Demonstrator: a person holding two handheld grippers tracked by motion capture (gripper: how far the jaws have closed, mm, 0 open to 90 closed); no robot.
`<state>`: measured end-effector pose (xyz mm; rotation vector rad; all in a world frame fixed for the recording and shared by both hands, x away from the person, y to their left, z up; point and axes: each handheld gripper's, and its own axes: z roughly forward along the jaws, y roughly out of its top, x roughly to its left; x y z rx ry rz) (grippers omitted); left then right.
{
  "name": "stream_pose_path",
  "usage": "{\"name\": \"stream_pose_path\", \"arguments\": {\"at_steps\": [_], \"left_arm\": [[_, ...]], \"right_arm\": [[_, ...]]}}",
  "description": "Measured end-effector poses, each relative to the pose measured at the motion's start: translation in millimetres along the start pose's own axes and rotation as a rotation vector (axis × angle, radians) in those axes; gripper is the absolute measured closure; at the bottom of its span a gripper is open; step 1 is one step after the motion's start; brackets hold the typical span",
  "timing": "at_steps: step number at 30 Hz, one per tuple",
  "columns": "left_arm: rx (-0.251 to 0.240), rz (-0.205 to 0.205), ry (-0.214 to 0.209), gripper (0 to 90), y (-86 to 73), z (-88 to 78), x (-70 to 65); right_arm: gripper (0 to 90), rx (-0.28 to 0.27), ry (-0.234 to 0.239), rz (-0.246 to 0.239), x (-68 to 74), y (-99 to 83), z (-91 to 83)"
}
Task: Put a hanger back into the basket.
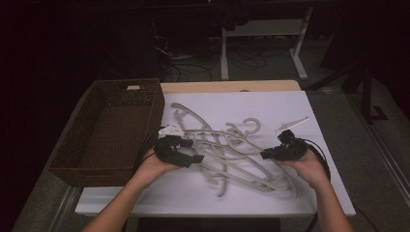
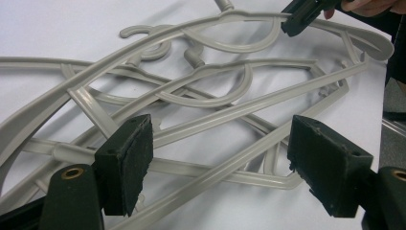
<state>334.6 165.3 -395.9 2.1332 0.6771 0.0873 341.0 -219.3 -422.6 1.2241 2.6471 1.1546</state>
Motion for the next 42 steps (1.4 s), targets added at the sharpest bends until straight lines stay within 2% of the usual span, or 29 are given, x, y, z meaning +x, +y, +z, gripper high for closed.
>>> {"name": "stream_pose_path", "arguments": {"at_steps": [7, 9, 14, 20, 25, 28, 30, 32, 37, 42], "left_arm": [[-0.006, 0.003, -0.002, 24.5, 1.3, -2.1, -1.0], [-0.011, 0.006, -0.001, 24.3, 2.3, -3.2, -1.7], [-0.026, 0.013, -0.005, 24.3, 5.2, -7.4, -4.5], [-0.025, 0.013, -0.003, 24.3, 5.2, -8.1, -3.8], [-0.011, 0.008, -0.003, 24.3, 3.4, -4.5, -2.6], [0.001, 0.008, -0.004, 24.3, 1.7, -1.6, -1.9], [0.008, 0.007, -0.005, 24.3, 0.6, -0.5, -1.5], [0.012, 0.007, -0.004, 24.3, -0.3, 0.0, -0.9], [0.021, 0.006, 0.008, 24.7, -1.2, 1.0, 1.4], [0.044, 0.023, 0.041, 26.9, -0.1, 5.9, 3.8]], "right_arm": [[81.7, -0.066, 0.063, -0.014, 0.9, -3.1, -12.1], [81.6, -0.066, 0.084, -0.041, 2.6, -5.2, -14.1], [81.5, -0.038, 0.111, -0.073, 5.1, -6.5, -9.3], [81.5, 0.032, 0.171, -0.156, 13.3, 6.0, 13.6], [81.2, 0.098, 0.197, -0.240, 16.6, 19.4, 35.8], [80.6, 0.119, 0.162, -0.314, 19.8, 25.8, 49.6], [79.0, 0.111, 0.133, -0.338, 21.9, 27.6, 54.3], [67.9, 0.101, 0.105, -0.351, 24.2, 27.0, 54.5], [47.2, 0.041, 0.064, -0.299, 23.9, 25.5, 42.9], [27.3, -0.050, -0.025, -0.220, 22.1, 15.8, 19.2]]}}
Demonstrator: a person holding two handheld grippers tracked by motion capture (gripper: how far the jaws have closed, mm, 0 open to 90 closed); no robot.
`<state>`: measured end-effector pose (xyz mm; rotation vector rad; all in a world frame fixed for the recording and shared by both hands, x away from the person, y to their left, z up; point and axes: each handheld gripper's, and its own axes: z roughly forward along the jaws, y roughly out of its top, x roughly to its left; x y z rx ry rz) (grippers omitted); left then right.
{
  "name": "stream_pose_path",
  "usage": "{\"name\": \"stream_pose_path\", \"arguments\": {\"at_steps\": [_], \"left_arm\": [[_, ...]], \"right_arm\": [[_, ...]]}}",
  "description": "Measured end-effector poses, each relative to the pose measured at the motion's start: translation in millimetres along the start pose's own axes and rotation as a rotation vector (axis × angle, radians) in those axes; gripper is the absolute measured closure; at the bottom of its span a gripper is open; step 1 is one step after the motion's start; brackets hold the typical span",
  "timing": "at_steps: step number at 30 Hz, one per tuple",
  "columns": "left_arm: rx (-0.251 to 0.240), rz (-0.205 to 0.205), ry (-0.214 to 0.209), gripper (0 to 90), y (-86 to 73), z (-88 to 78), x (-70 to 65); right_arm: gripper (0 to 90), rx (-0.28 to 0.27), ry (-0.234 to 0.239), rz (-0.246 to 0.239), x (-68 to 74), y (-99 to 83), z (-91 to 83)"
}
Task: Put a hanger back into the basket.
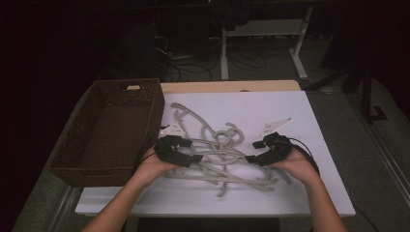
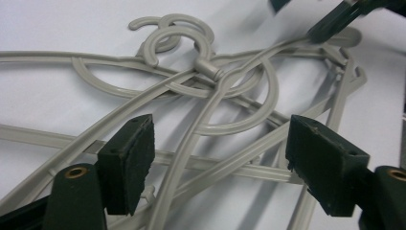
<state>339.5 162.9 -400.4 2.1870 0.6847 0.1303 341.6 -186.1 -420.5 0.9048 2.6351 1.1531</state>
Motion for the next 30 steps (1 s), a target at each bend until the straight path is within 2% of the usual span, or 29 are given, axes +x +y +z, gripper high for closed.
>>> {"name": "stream_pose_path", "arguments": {"at_steps": [3, 5, 8, 10, 12, 16, 19, 22, 30], "left_arm": [[0.023, 0.003, 0.020, 30.0, 1.1, 6.3, 2.9], [0.040, 0.014, 0.036, 32.6, 2.9, 10.3, 3.0], [0.067, 0.040, 0.045, 37.2, 6.1, 16.3, 1.7], [0.090, 0.059, 0.051, 39.6, 7.0, 21.1, 1.1], [0.111, 0.071, 0.062, 42.2, 7.4, 25.5, 1.1], [0.150, 0.092, 0.066, 46.7, 6.9, 33.1, 1.9], [0.186, 0.108, 0.073, 49.2, 5.4, 37.2, 3.1], [0.192, 0.109, 0.069, 50.4, 5.4, 40.0, 3.5], [0.226, 0.143, 0.056, 54.0, 12.0, 47.2, 2.3]], "right_arm": [[17.3, -0.028, -0.059, 0.068, -4.4, -11.2, -12.8], [14.1, -0.025, -0.098, 0.109, -9.1, -19.7, -18.9], [12.8, -0.031, -0.171, 0.162, -19.2, -30.7, -23.3], [11.3, -0.032, -0.200, 0.187, -25.5, -35.7, -24.9], [11.0, -0.045, -0.203, 0.199, -29.3, -39.5, -25.4], [9.8, -0.035, -0.209, 0.212, -32.8, -42.7, -23.1], [9.6, -0.034, -0.211, 0.206, -34.0, -42.9, -21.6], [9.5, -0.037, -0.211, 0.203, -34.1, -42.2, -20.6], [9.0, -0.028, -0.217, 0.190, -35.9, -41.8, -16.0]]}}
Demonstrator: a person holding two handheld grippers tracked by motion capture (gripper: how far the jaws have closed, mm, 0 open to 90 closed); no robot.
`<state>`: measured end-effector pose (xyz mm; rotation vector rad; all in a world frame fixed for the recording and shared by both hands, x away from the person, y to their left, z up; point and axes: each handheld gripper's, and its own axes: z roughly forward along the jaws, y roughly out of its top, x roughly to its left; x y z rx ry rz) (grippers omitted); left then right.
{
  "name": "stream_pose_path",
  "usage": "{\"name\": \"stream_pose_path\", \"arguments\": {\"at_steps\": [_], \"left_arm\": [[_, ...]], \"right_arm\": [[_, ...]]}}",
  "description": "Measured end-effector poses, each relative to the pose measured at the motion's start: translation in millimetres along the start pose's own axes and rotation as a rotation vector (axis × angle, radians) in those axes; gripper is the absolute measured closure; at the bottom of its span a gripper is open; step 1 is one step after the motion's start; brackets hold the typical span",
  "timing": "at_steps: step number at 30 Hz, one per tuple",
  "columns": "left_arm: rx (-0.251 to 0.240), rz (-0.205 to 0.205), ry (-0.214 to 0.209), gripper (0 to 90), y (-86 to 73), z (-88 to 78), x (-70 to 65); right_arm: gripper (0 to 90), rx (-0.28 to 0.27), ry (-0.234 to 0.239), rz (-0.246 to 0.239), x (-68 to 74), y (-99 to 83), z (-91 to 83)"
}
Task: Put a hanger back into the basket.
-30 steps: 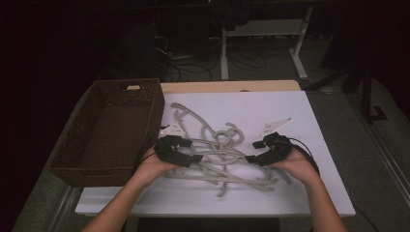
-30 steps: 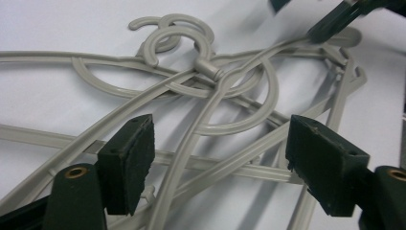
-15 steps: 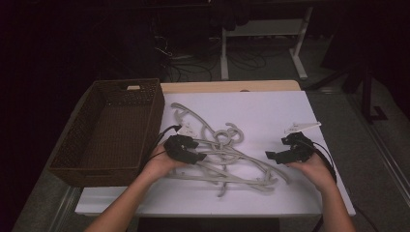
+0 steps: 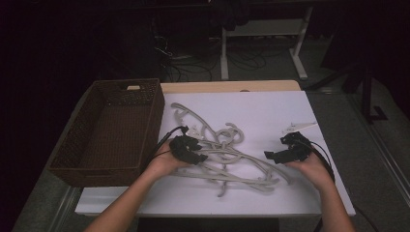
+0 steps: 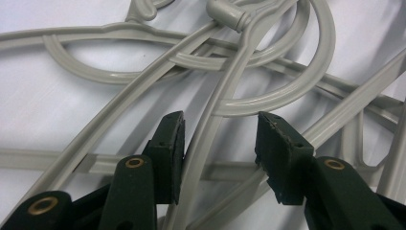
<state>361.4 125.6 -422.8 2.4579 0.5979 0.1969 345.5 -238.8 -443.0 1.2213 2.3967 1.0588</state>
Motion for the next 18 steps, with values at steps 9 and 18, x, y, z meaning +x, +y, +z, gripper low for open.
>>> {"name": "stream_pose_path", "arguments": {"at_steps": [9, 18], "left_arm": [[0.055, 0.066, 0.028, 61.2, 8.8, 11.9, -1.5], [0.067, 0.116, 0.024, 74.6, 10.6, 12.8, -1.1]], "right_arm": [[9.0, -0.009, 0.002, 0.000, -1.0, 0.4, -0.3], [9.1, -0.011, 0.006, 0.000, -0.1, 0.9, -0.8]]}}
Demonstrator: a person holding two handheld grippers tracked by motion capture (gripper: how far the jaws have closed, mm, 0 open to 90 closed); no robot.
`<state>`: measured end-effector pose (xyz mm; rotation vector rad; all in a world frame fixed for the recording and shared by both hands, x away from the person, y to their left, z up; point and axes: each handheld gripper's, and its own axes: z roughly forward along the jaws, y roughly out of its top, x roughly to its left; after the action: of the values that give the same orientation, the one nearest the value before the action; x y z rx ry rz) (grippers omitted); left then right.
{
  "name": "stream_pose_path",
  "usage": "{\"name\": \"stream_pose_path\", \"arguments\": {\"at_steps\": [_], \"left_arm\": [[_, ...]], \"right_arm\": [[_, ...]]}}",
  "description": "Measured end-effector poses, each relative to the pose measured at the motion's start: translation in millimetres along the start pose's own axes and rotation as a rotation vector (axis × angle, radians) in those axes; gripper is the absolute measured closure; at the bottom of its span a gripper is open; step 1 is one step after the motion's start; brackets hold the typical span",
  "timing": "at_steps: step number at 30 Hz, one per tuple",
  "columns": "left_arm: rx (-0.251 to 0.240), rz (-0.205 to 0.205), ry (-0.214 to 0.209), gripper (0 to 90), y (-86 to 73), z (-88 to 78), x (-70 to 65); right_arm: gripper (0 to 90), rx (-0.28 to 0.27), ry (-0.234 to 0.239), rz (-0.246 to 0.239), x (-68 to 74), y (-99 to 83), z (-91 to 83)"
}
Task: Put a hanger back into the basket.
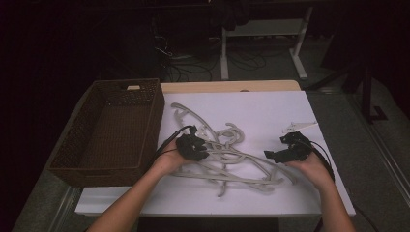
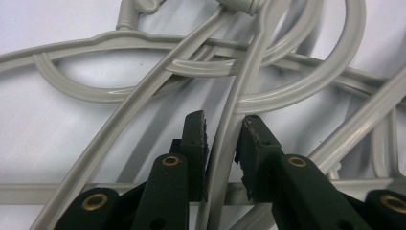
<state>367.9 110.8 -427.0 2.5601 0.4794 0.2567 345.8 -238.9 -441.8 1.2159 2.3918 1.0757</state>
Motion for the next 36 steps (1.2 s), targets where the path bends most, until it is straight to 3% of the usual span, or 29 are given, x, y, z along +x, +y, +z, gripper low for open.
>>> {"name": "stream_pose_path", "arguments": {"at_steps": [6, 14, 24, 25, 36], "left_arm": [[0.001, 0.072, -0.057, 81.3, 0.6, -2.4, -4.4], [-0.013, 0.056, -0.069, 82.4, 0.9, -11.8, -6.0], [-0.023, 0.015, -0.025, 82.5, 6.3, -37.8, -5.6], [-0.038, -0.006, -0.004, 82.5, 11.3, -49.4, -2.7], [-0.082, -0.053, 0.079, 82.6, 29.6, -92.0, 13.4]], "right_arm": [[9.0, -0.004, 0.002, 0.000, 0.5, 0.1, -0.8], [9.0, -0.018, 0.003, 0.007, -0.2, 0.3, -4.0], [8.9, -0.087, 0.004, 0.022, -2.0, 7.0, -26.2], [8.9, -0.108, 0.008, 0.025, -1.9, 8.7, -33.1], [7.4, -0.125, 0.019, 0.018, -0.1, 10.7, -40.5]]}}
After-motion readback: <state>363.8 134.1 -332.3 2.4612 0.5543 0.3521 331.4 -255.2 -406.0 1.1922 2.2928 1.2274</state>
